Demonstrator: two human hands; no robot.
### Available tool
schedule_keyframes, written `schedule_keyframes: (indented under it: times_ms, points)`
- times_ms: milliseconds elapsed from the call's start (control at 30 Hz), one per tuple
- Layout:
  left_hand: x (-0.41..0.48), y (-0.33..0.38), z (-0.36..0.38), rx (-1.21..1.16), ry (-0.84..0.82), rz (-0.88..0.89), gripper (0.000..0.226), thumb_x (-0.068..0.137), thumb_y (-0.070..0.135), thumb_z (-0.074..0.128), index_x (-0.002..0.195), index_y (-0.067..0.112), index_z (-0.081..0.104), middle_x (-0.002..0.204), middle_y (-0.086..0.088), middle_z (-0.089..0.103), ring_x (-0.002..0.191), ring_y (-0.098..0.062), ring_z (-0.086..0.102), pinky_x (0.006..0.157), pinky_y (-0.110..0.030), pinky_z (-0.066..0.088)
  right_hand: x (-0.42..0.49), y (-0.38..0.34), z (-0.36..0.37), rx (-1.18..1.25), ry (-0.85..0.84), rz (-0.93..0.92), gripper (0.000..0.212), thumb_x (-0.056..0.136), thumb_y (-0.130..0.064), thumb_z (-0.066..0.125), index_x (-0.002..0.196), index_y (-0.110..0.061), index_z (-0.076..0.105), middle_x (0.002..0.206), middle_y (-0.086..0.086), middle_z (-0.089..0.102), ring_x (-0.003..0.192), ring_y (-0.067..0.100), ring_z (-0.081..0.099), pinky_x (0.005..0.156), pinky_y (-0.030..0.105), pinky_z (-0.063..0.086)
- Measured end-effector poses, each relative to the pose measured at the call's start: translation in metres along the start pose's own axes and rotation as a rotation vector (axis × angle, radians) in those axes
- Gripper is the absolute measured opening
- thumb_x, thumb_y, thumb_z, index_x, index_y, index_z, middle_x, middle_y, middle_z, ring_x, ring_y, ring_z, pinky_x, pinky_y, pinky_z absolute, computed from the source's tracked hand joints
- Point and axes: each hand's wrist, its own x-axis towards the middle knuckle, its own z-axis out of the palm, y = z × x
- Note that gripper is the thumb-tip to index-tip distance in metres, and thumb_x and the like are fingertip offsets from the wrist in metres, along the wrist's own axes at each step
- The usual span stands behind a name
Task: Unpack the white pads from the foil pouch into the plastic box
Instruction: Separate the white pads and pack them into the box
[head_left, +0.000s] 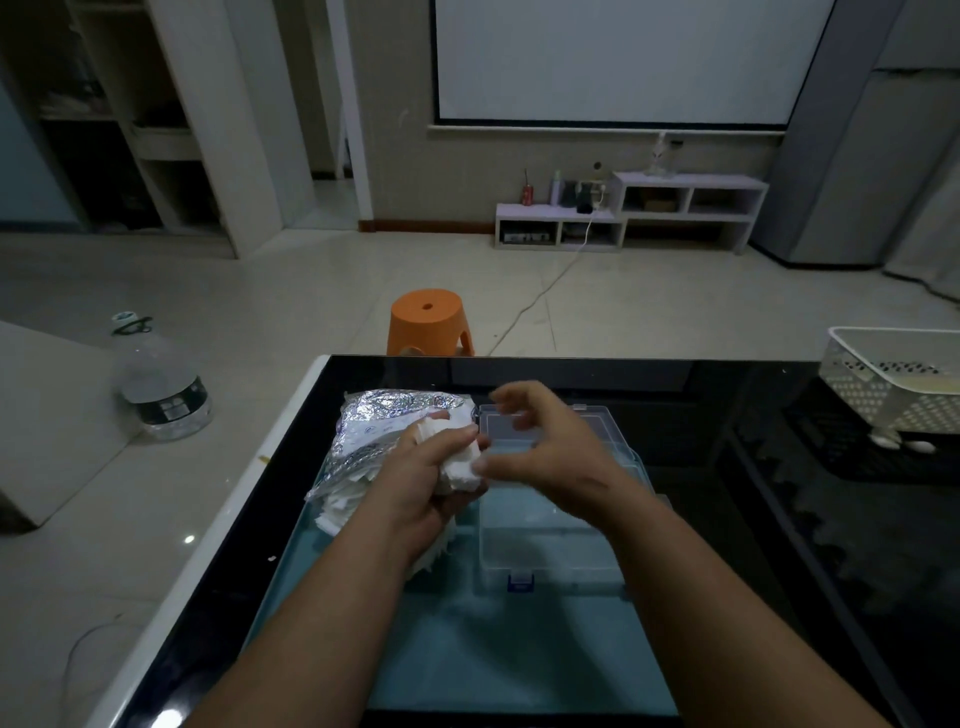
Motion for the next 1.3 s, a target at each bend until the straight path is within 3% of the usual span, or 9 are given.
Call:
schedule_keyframes:
  times_ms: [100,167,233,367,567,733,900,1100,1300]
  points:
    - [-0.001,-0.002,0.003,0.054,-0.068,-0.038,0.037,0.082,0.003,0.065,0.116,0.016,0.057,0.093,-0.014,0.070,0.083,-0.027,0.067,0.067,-0.037,0.052,-0.001,0.000,0.006,-0.255,-0.107,-0.085,0.116,0.056,-0.039,0.091,0.148,-0.045,0.020,0.152,-0.012,0.035,0.140,0.016,0.029,0.114,0.043,0.030]
    - [-0.001,-0.005,0.004,0.077,-0.095,-0.061,0.040,0.082,0.003,0.064,0.120,0.014,0.057,0.101,-0.017,0.068,0.087,-0.030,0.066,0.070,-0.039,0.052,-0.003,-0.001,0.008,-0.306,-0.185,-0.100,0.131,0.053,-0.038,0.093,0.150,-0.049,0.005,0.156,-0.014,0.031,0.145,0.018,0.023,0.118,0.046,0.023]
    - [-0.002,-0.006,0.003,0.096,-0.118,-0.069,0.048,0.079,0.002,0.064,0.125,0.011,0.055,0.101,-0.017,0.068,0.087,-0.031,0.066,0.071,-0.039,0.051,-0.006,-0.002,0.010,-0.361,-0.223,-0.105,0.138,0.055,-0.034,0.094,0.151,-0.046,-0.003,0.156,-0.015,0.032,0.147,0.017,0.019,0.120,0.042,0.017]
    - [-0.003,-0.005,0.002,0.136,-0.194,-0.062,0.067,0.063,0.002,0.065,0.128,0.009,0.051,0.104,-0.020,0.065,0.089,-0.034,0.065,0.073,-0.041,0.050,-0.007,-0.005,0.011,-0.400,-0.208,-0.114,0.140,0.056,-0.033,0.093,0.149,-0.049,-0.010,0.155,-0.013,0.034,0.148,0.022,0.018,0.120,0.046,0.017]
    - [-0.001,-0.004,0.000,0.114,-0.238,-0.076,0.074,0.060,-0.001,0.064,0.129,0.022,0.051,0.117,-0.019,0.061,0.096,-0.034,0.063,0.068,-0.041,0.053,-0.009,-0.008,0.011,-0.425,-0.106,-0.157,0.120,0.070,-0.036,0.084,0.152,-0.045,-0.002,0.147,-0.007,0.045,0.138,0.022,0.035,0.115,0.042,0.030]
    - [0.000,-0.006,0.002,0.088,-0.250,-0.050,0.073,0.059,-0.006,0.061,0.128,0.014,0.051,0.111,-0.022,0.059,0.093,-0.035,0.062,0.069,-0.040,0.053,-0.011,-0.013,0.009,-0.453,-0.165,-0.142,0.128,0.063,-0.035,0.089,0.152,-0.044,-0.002,0.152,-0.011,0.036,0.140,0.019,0.023,0.116,0.038,0.018]
    - [0.002,-0.007,0.001,0.105,-0.259,-0.064,0.077,0.060,-0.007,0.062,0.131,0.019,0.050,0.117,-0.023,0.058,0.099,-0.037,0.060,0.072,-0.041,0.050,-0.012,-0.014,0.012,-0.455,-0.124,-0.145,0.116,0.072,-0.028,0.083,0.152,-0.043,0.000,0.144,-0.003,0.044,0.135,0.022,0.032,0.111,0.036,0.026]
    - [-0.003,-0.005,0.003,0.119,-0.273,-0.078,0.077,0.059,-0.004,0.058,0.133,0.011,0.049,0.107,-0.020,0.061,0.091,-0.032,0.063,0.071,-0.039,0.050,-0.012,-0.015,0.011,-0.449,-0.179,-0.120,0.116,0.072,-0.026,0.082,0.152,-0.046,0.000,0.148,-0.002,0.038,0.138,0.026,0.026,0.113,0.042,0.024]
    - [-0.006,-0.005,0.005,0.141,-0.263,-0.110,0.074,0.059,0.000,0.057,0.132,0.005,0.048,0.097,-0.018,0.061,0.079,-0.027,0.064,0.066,-0.035,0.050,-0.009,-0.008,0.015,-0.465,-0.108,-0.115,0.117,0.066,-0.034,0.083,0.150,-0.049,0.002,0.142,-0.001,0.043,0.134,0.029,0.030,0.109,0.047,0.033]
